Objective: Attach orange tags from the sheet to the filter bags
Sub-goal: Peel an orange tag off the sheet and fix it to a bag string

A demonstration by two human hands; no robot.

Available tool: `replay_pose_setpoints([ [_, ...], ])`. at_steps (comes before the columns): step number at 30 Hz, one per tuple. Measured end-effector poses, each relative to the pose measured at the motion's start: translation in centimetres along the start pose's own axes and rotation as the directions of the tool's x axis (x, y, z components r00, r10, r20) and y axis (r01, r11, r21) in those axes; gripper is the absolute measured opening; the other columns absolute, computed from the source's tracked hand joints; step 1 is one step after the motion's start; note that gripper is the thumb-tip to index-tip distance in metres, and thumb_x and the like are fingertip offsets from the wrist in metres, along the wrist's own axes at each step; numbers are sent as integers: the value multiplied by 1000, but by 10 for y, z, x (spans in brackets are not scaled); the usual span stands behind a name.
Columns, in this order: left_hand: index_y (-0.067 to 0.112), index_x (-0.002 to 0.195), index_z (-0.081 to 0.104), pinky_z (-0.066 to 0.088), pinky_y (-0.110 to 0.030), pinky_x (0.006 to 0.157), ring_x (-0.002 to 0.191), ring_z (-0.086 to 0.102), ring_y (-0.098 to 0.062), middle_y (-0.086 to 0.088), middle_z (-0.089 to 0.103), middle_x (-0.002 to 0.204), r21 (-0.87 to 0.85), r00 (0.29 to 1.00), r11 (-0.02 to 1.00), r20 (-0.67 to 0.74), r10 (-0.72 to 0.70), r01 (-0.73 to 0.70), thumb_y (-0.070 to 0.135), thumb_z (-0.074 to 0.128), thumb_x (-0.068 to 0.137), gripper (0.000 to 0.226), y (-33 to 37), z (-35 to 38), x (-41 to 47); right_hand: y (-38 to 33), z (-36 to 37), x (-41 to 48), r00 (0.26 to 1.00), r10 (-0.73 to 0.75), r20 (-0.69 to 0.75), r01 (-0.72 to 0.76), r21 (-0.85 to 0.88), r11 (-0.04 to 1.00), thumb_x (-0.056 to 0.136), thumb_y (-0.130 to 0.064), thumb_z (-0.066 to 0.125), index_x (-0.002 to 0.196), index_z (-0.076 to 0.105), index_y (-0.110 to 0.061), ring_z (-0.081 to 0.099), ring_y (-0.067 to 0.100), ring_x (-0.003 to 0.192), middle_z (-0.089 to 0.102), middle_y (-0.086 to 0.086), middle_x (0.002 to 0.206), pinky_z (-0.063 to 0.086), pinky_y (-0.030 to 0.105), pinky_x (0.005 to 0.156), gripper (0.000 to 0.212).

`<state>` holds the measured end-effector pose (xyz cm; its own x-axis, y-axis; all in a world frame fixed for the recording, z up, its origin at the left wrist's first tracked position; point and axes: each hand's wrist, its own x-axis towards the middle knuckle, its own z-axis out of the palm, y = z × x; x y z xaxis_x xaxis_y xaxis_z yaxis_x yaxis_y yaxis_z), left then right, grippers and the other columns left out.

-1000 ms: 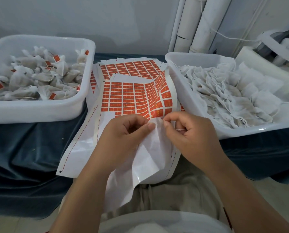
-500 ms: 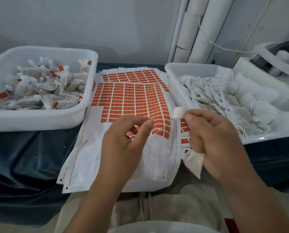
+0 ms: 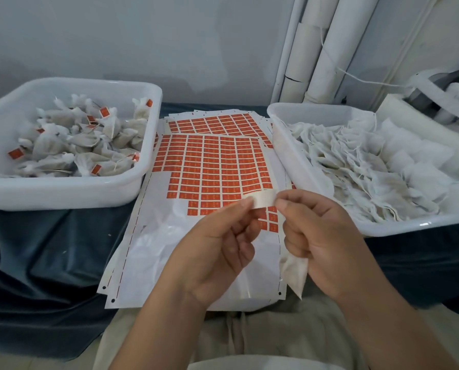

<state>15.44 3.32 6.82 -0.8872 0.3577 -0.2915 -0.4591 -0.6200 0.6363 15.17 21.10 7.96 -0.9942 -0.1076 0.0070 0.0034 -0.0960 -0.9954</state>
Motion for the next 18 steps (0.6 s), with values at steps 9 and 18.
replay_pose_setpoints([
  [9, 30, 92, 80, 53, -26, 76, 89, 76, -10, 5, 80, 101, 393, 872, 861, -231, 433, -323, 58, 79, 69, 36, -4, -3, 3, -5, -8, -1, 987, -67, 143, 72, -25, 997, 102, -20, 51, 119, 74, -29, 57, 13, 70, 60, -2, 76, 53, 28, 72, 30],
  [18, 14, 100, 68, 59, -25, 75, 86, 75, -19, -7, 76, 91, 502, 901, 771, 42, 431, -392, 34, 67, 98, 20, -19, -3, 7, -19, 7, -21, 903, -353, 247, 430, -564, 705, 100, -27, 65, 129, 67, -37, 70, -1, 106, 76, -29, 104, 46, 10, 85, 31],
])
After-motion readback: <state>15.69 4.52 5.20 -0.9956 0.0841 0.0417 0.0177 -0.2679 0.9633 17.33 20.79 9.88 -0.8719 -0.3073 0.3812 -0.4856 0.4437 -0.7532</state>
